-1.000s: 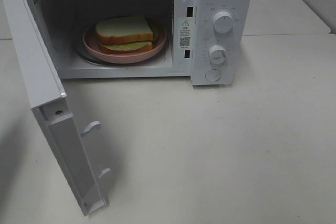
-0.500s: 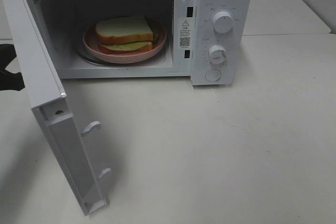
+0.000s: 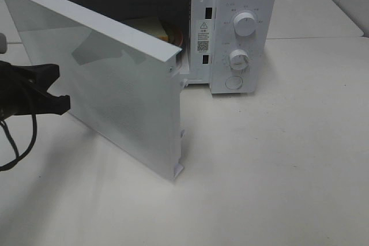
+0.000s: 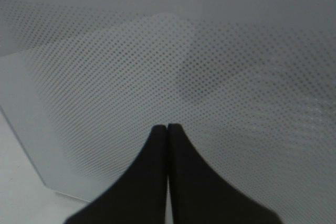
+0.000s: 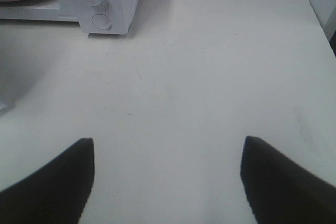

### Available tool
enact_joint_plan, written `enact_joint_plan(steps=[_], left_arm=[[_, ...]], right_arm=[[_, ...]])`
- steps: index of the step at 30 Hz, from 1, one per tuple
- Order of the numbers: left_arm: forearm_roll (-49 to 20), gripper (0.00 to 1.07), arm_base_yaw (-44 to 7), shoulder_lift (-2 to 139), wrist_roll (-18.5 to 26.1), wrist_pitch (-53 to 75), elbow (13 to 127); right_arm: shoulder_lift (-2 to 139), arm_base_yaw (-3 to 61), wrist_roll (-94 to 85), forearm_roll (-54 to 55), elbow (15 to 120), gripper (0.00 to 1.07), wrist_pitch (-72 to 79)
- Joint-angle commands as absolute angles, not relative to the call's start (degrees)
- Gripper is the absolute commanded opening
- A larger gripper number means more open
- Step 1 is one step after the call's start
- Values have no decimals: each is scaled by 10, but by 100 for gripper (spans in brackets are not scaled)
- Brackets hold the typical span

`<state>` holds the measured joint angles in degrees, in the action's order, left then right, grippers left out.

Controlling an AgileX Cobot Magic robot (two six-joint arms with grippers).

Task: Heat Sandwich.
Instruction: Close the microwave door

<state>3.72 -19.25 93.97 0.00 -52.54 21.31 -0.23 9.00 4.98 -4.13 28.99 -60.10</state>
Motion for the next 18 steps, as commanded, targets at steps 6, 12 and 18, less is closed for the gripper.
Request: enact_joint_plan(steps=[6,12,18], left_arm=[[-9,0,-241,956,0,-529,261],[-55,0,-277,980,0,-518,305],[-62,0,-315,1003,4,-484,366]], right_arm=[[-17,87,51,-40,289,75,-594],[-17,87,51,-40,289,75,-594],[-17,87,51,-40,289,75,-594]])
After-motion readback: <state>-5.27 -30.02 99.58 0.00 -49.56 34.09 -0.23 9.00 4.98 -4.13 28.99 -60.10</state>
